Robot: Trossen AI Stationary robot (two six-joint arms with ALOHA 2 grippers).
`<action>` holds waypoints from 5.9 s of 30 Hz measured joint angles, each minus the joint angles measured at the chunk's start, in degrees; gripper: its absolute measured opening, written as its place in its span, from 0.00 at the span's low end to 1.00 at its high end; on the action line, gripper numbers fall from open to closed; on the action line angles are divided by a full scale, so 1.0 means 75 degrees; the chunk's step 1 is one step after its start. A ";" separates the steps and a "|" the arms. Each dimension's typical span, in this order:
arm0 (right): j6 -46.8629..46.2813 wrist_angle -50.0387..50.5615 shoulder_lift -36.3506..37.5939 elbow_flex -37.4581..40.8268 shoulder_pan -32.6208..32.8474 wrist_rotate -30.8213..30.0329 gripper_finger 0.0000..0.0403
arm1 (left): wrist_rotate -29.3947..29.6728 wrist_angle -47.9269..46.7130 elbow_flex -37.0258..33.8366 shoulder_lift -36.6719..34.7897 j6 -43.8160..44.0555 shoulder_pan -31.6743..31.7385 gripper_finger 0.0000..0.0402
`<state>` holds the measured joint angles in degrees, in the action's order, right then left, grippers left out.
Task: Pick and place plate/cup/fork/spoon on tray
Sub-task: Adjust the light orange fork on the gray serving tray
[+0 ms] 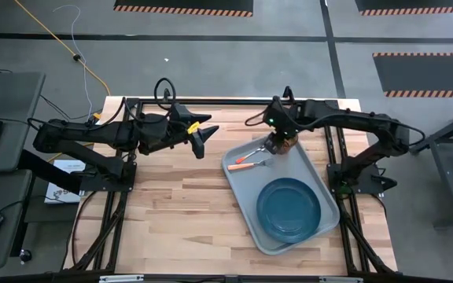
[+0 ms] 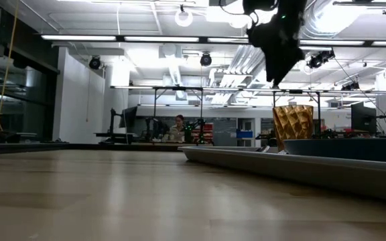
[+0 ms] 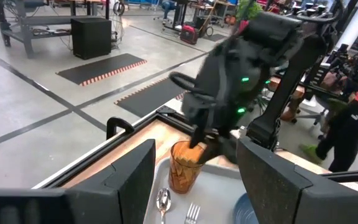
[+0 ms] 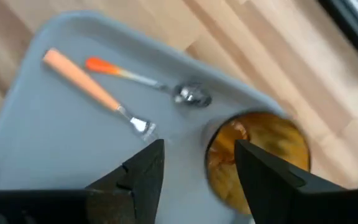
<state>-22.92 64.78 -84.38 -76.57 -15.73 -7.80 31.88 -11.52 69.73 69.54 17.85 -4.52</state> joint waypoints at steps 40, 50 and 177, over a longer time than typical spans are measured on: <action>-0.9374 -0.5504 0.0116 0.4836 0.3074 -0.2469 0.33 | 0.0000 -0.0090 0.0000 -0.0002 -0.0008 0.0001 0.53; -1.0000 -0.5294 -0.0355 0.4763 0.2989 -0.2612 0.23 | -0.0164 -0.0092 -0.0003 -0.0003 -0.0006 0.0001 0.53; -0.0539 -0.4801 -0.3937 0.0157 0.1895 0.0086 0.00 | 0.0592 -0.2265 -0.0006 -0.1003 -0.0600 -0.0912 0.00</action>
<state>-26.96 28.77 -113.91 -75.39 -1.52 -7.15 36.32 -28.50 69.69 62.02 13.34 -11.35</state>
